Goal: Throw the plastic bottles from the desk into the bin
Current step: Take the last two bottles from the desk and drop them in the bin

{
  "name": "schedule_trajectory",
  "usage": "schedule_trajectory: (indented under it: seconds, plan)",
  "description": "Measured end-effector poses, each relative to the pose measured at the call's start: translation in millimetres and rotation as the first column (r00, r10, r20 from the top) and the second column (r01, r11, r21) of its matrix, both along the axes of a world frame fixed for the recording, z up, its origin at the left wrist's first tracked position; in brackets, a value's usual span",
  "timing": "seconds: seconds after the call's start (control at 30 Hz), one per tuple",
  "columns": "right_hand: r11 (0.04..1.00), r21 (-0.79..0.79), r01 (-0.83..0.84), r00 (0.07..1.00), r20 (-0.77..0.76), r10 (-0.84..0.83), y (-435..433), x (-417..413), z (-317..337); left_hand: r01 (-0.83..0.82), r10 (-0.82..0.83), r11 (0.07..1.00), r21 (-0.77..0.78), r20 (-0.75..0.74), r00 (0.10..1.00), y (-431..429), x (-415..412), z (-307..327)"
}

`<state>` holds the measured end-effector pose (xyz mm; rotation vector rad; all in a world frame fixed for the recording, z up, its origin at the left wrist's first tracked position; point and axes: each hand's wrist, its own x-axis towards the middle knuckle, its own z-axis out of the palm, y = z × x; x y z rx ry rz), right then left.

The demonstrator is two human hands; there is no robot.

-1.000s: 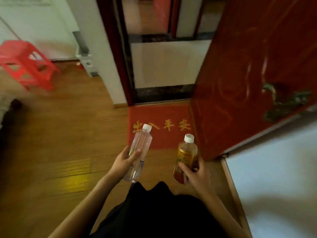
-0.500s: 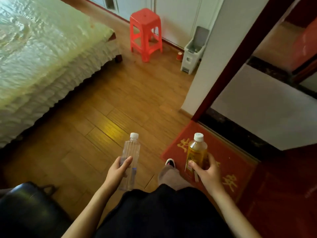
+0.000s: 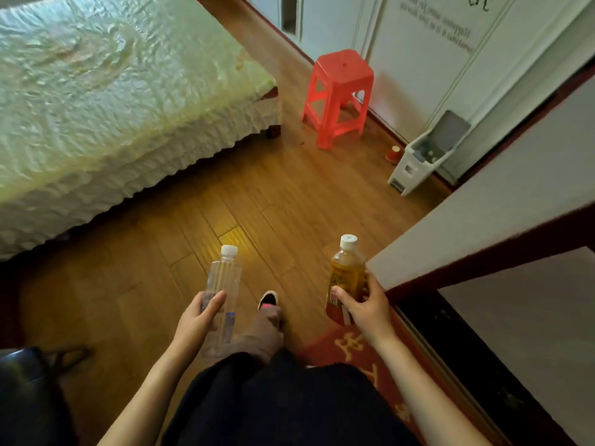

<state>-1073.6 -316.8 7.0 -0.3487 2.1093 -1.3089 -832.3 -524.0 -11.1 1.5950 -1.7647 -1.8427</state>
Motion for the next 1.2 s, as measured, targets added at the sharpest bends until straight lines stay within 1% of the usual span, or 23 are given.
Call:
schedule_trajectory:
  seconds: [0.1,0.23,0.37,0.53,0.63,0.7,0.9,1.03,1.2]
  plan:
    - [1.0,0.001,-0.016,1.0,0.016,0.016,-51,-42,-16,-0.035,0.035,0.999,-0.008,0.02,0.999,-46,-28,-14]
    - [0.999,0.02,0.031,0.999,0.02,-0.032,-113,-93,-30,-0.005,0.005,1.0,-0.008,0.003,1.0,-129,-91,-20]
    - [0.991,0.036,0.132,0.991,-0.005,-0.132,-163,-137,-20,0.109,-0.11,0.994,-0.018,-0.033,0.993,-218,-175,-1]
    - [0.956,0.075,0.284,0.957,-0.075,-0.279,-202,-192,-7,0.306,-0.309,0.951,-0.047,-0.079,0.948,-301,-286,29]
    - [0.929,0.11,0.352,0.935,-0.083,-0.345,-217,-224,-10,0.371,-0.376,0.926,-0.068,-0.083,0.923,-330,-344,32]
    - [0.914,0.137,0.381,0.924,-0.082,-0.373,-229,-247,-14,0.389,-0.393,0.919,-0.056,-0.084,0.916,-343,-380,30]
    - [0.87,0.205,0.449,0.893,-0.061,-0.446,-279,-339,-41,0.465,-0.465,0.885,-0.026,-0.028,0.885,-385,-480,9]
    - [0.865,0.183,0.468,0.882,-0.043,-0.469,-322,-424,-48,0.457,-0.458,0.889,-0.027,-0.01,0.889,-422,-558,13]
    - [0.872,0.076,0.483,0.875,-0.066,-0.479,-374,-530,-20,0.471,-0.472,0.88,-0.055,0.007,0.882,-470,-649,30]
